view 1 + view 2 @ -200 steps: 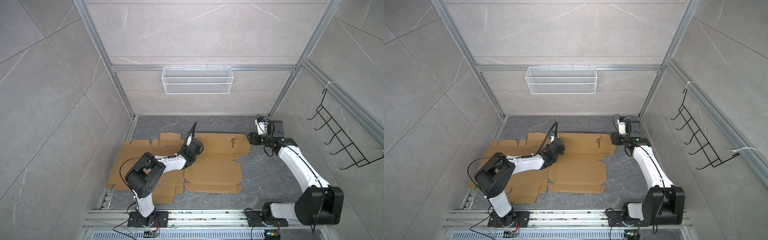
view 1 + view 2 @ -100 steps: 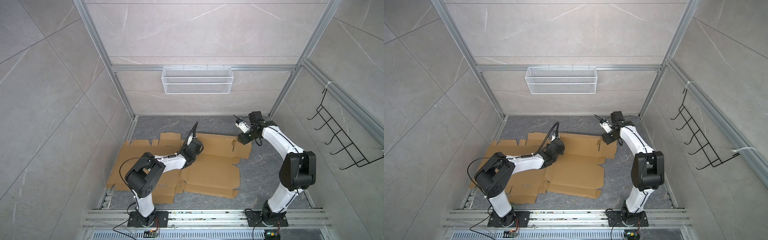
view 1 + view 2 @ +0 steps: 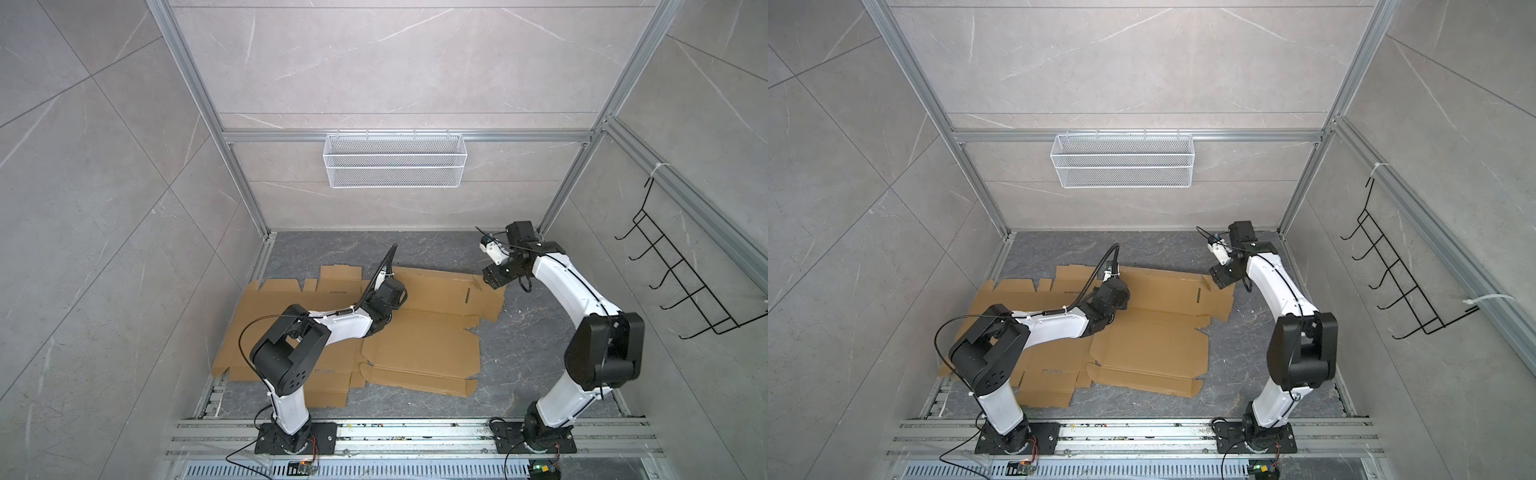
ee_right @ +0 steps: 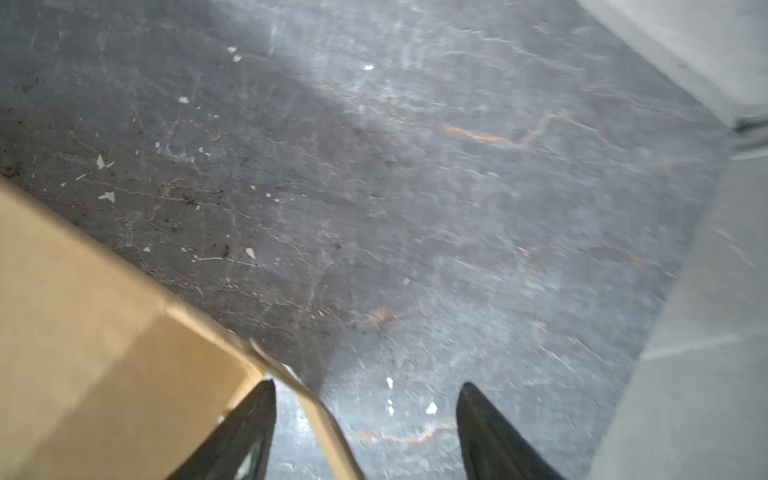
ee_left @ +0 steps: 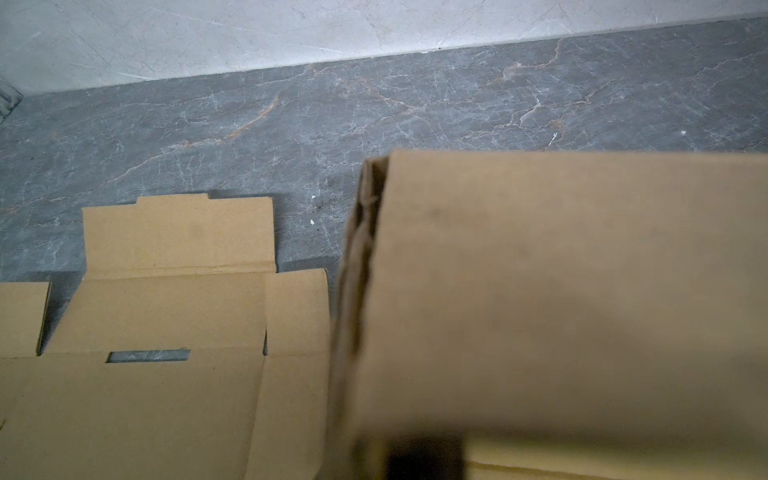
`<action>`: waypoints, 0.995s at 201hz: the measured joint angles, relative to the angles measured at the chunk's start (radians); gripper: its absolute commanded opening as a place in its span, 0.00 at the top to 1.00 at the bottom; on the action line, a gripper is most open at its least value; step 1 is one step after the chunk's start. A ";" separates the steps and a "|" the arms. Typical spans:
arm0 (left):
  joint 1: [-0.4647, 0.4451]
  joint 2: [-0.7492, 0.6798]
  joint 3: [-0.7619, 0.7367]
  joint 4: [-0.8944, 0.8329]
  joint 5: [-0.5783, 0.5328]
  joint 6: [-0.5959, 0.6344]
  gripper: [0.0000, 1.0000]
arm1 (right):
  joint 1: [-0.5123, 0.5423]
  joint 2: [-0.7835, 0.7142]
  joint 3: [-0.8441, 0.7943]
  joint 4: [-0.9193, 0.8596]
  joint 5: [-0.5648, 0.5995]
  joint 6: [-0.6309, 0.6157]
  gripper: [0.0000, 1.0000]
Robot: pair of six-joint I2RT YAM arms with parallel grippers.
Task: Fold the paper box
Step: 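Lower the right gripper onto the far side panel edge and grasp it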
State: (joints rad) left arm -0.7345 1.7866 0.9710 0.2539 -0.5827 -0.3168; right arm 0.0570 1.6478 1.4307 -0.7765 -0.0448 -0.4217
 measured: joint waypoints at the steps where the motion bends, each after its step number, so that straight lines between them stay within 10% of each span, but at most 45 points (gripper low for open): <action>1: 0.000 0.000 0.001 0.000 0.000 0.000 1.00 | -0.001 -0.004 -0.003 0.002 0.000 0.000 0.22; 75: 0.005 0.006 0.024 -0.037 0.010 -0.002 1.00 | -0.029 -0.039 -0.136 0.062 -0.116 0.079 0.40; 132: 0.009 0.006 0.024 -0.040 0.009 -0.043 1.00 | -0.029 -0.039 -0.211 0.103 -0.188 0.104 0.89; 200: 0.011 0.006 0.040 -0.062 -0.048 -0.168 1.00 | 0.056 -0.261 -0.319 0.165 -0.150 0.172 0.98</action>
State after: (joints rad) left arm -0.7238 1.7927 1.0115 0.1917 -0.6308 -0.4850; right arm 0.1127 1.3869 1.1114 -0.6117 -0.1951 -0.2497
